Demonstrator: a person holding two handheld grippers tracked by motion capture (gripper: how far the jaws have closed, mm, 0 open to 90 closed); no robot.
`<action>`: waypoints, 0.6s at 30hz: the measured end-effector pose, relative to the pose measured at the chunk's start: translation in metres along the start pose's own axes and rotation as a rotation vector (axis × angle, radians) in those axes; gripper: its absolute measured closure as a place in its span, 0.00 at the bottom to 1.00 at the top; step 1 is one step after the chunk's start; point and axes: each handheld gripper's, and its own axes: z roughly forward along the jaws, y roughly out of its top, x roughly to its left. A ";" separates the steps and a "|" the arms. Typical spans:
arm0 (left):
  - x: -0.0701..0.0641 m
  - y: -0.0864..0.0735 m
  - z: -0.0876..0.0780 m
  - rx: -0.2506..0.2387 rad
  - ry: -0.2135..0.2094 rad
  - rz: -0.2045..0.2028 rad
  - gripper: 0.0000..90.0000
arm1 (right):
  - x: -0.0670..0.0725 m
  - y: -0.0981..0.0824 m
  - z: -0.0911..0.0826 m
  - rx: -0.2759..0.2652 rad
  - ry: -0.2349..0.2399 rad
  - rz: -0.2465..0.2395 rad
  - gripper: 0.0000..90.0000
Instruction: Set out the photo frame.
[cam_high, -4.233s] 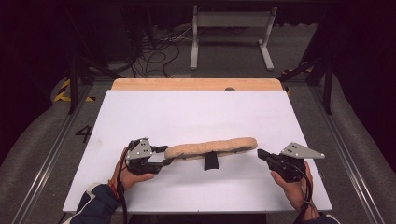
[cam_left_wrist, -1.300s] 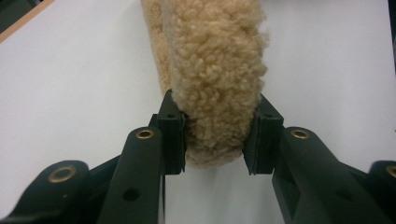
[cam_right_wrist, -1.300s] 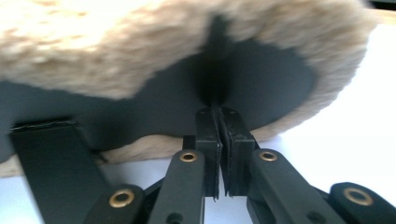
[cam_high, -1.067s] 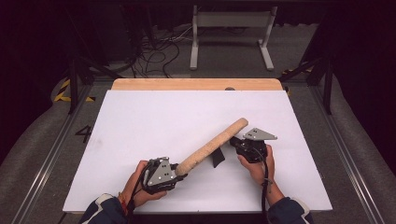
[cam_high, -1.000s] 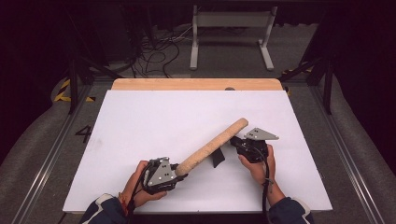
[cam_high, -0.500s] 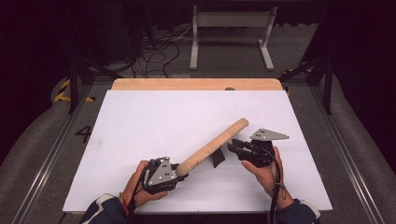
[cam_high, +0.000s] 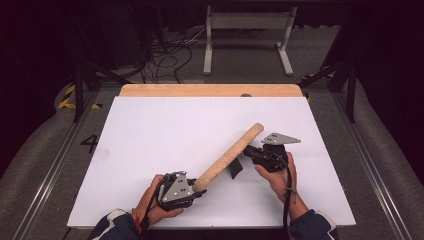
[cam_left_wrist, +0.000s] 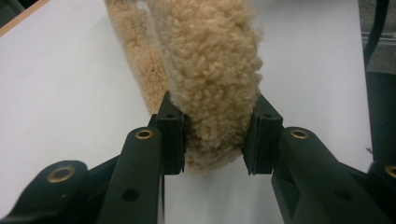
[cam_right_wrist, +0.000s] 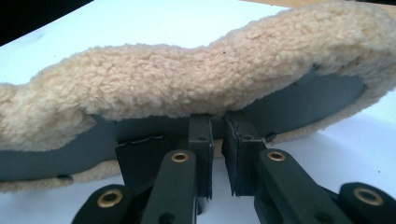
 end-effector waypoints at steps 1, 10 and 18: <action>-0.001 0.000 0.001 -0.004 -0.003 -0.004 0.73 | 0.000 0.001 0.001 0.000 0.001 0.001 0.91; -0.008 0.007 0.009 -0.019 -0.050 0.017 0.73 | -0.004 0.008 0.009 0.004 0.014 0.005 0.95; -0.013 0.014 0.017 -0.018 -0.072 0.033 0.72 | -0.006 0.010 0.012 0.014 0.005 0.005 0.96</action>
